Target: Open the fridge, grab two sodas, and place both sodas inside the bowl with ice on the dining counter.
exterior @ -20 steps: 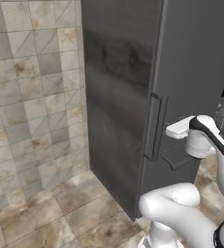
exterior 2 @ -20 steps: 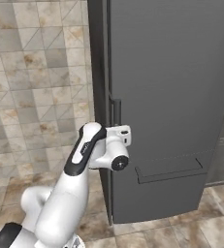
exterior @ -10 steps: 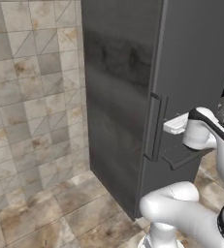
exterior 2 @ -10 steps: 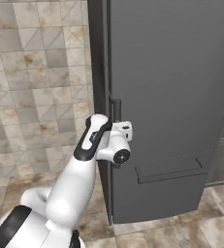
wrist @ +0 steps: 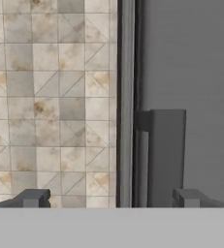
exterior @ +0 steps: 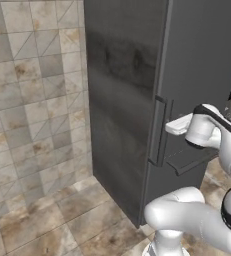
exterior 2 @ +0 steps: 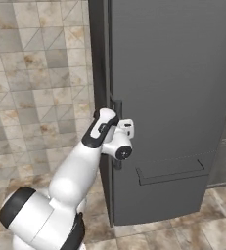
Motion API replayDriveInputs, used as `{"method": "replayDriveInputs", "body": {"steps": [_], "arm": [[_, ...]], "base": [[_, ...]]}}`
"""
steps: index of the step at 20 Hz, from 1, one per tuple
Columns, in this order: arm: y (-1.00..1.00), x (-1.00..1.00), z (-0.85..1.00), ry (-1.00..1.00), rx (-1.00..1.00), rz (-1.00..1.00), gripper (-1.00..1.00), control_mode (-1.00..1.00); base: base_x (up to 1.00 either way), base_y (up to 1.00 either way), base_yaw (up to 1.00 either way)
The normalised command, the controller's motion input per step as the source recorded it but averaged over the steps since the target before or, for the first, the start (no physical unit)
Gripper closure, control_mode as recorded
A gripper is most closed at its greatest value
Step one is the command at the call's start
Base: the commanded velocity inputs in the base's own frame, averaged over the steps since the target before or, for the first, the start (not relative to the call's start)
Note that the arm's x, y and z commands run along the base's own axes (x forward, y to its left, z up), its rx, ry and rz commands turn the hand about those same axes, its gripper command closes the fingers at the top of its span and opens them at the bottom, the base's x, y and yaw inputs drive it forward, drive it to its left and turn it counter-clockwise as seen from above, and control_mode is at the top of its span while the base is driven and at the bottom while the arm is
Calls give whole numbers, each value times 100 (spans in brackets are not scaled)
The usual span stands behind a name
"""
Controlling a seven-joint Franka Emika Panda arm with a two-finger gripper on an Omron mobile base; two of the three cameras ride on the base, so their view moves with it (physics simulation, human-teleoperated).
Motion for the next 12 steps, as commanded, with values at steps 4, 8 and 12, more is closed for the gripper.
{"method": "replayDriveInputs", "body": {"steps": [4, 8, 12], "arm": [[0, 27, -1, 0, 0, 0, -100, -100], [-2, 31, -3, 0, 0, 0, -100, -100], [-10, 30, -2, 0, 0, 0, -100, -100]], "base": [[0, 0, 0], [0, 0, 0], [0, 0, 0]]}}
